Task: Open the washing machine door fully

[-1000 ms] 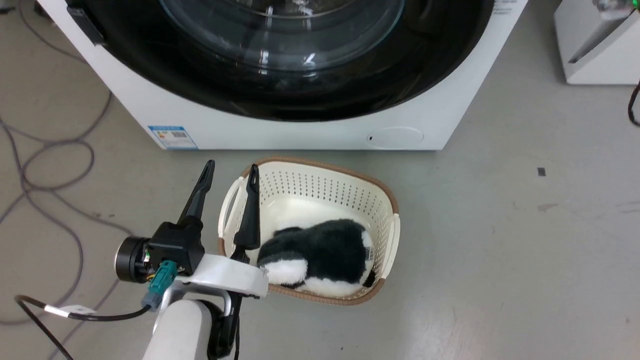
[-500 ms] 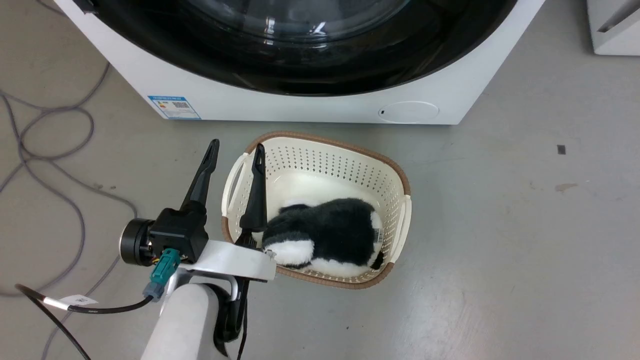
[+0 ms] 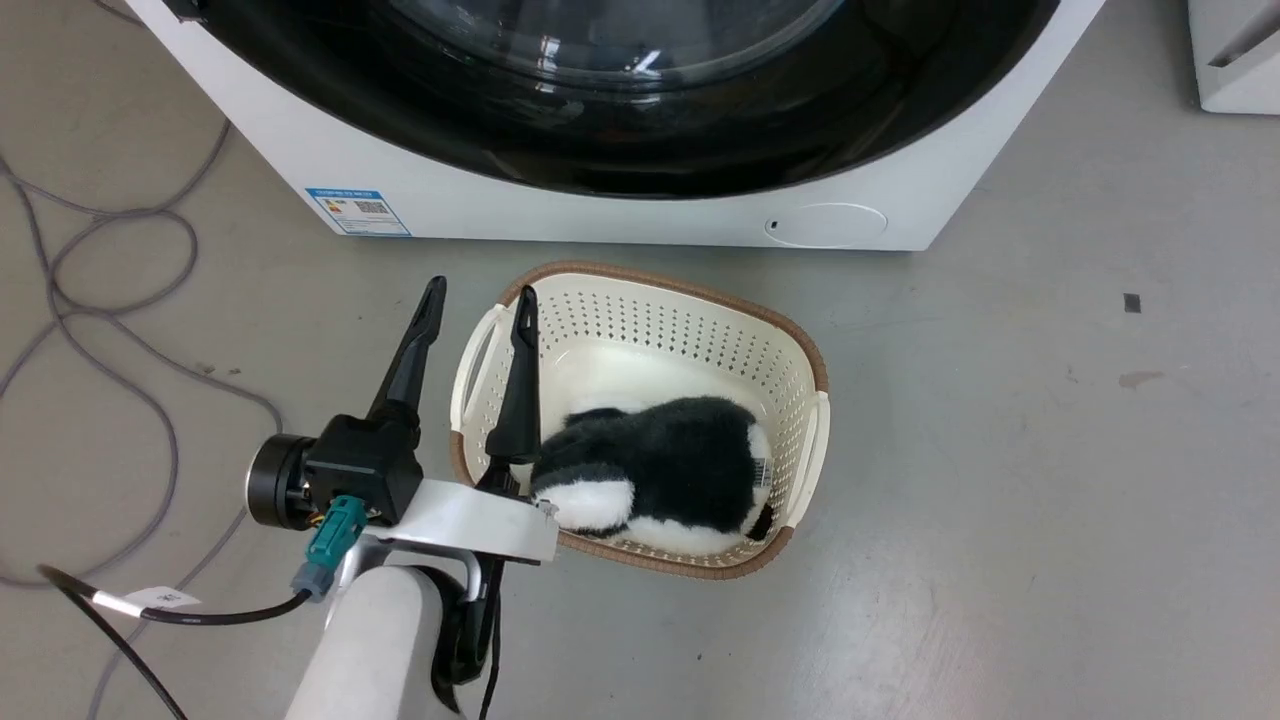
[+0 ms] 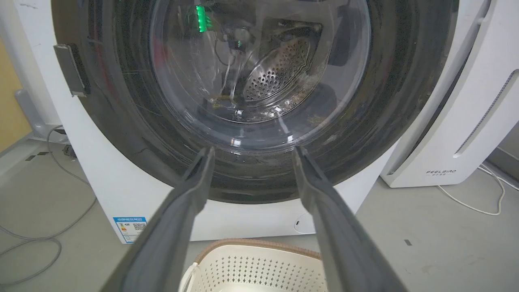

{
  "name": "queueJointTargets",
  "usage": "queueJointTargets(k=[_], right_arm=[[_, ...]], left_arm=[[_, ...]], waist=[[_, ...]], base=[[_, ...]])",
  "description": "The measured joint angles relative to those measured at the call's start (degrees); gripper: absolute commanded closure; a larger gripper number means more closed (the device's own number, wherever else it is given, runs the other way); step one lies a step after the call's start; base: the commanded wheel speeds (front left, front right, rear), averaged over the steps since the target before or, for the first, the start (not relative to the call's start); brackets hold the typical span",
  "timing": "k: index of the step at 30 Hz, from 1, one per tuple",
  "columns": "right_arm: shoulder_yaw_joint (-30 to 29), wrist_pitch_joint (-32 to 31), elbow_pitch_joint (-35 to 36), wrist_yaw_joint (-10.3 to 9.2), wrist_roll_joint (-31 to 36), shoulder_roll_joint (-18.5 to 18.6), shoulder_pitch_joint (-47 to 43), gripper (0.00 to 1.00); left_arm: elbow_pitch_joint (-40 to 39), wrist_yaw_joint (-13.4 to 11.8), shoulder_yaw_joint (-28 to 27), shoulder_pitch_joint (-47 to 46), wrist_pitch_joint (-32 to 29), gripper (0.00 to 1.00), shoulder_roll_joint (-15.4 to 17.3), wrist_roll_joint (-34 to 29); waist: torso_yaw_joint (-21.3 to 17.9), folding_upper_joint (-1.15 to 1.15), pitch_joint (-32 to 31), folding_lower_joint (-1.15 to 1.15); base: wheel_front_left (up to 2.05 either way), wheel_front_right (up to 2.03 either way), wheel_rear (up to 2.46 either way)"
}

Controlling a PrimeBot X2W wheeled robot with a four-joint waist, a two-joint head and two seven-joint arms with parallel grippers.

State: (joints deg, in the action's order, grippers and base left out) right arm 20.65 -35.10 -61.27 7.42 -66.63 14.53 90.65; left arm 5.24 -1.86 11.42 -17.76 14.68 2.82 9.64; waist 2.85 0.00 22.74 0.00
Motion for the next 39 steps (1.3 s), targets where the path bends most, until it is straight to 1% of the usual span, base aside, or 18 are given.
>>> queueJointTargets(k=[8,14,18,25,26,29,33,34,39], right_arm=[[0.37,-2.48,2.25,0.00,-1.05,0.01,-3.02,1.00],[1.48,-4.63,5.04,0.01,-2.15,-0.83,-9.31,1.00],[1.92,-6.24,7.64,0.01,-3.07,-1.03,-12.70,1.00],[2.55,-8.77,11.99,0.01,-4.10,-0.86,-17.64,1.00],[2.96,-9.48,13.58,0.01,-4.16,-0.81,-19.61,1.00],[3.43,-10.67,15.80,0.01,-4.81,-0.90,-22.76,1.00],[4.01,-11.55,18.06,0.01,-5.22,-1.15,-26.11,1.00],[4.42,-12.23,19.69,0.01,-5.58,-1.41,-28.32,1.00],[5.22,-13.79,22.83,0.01,-6.31,-1.96,-32.11,1.00]], left_arm=[[0.48,-0.07,0.37,0.00,0.00,0.00,-0.01,0.12],[1.71,0.01,0.41,0.44,0.00,0.00,-0.01,0.04],[2.33,0.11,0.20,1.84,0.00,0.00,-0.01,-0.10],[3.48,1.00,-0.43,3.81,0.01,0.00,-0.01,-1.00],[4.00,1.04,-0.59,4.45,0.01,0.00,-0.01,-1.08],[4.78,1.54,-0.77,5.59,0.01,0.00,-0.01,-1.46],[5.46,1.56,-0.80,6.92,0.00,0.00,-0.01,-1.48],[5.80,1.63,-0.73,7.88,0.01,0.00,-0.01,-1.48],[6.39,2.11,-0.71,9.54,0.01,0.00,-0.01,-1.66]], waist=[[-0.02,0.00,-0.84,0.00],[-0.17,0.00,-3.17,0.00],[-0.35,0.00,-5.01,0.00],[-0.74,0.00,-7.83,0.00],[-0.79,0.00,-8.90,0.00],[-0.82,0.00,-10.69,0.00],[-0.79,0.00,-12.63,0.00],[-0.76,0.00,-13.91,-0.01],[-0.71,0.00,-16.19,-0.01]], base=[[0.00,0.00,0.00],[0.00,0.00,0.00],[0.00,0.00,0.00],[0.00,0.00,0.00],[0.00,0.00,0.00],[0.00,0.00,0.00],[0.00,0.00,0.00],[0.00,0.00,0.00],[0.00,0.00,0.00]])
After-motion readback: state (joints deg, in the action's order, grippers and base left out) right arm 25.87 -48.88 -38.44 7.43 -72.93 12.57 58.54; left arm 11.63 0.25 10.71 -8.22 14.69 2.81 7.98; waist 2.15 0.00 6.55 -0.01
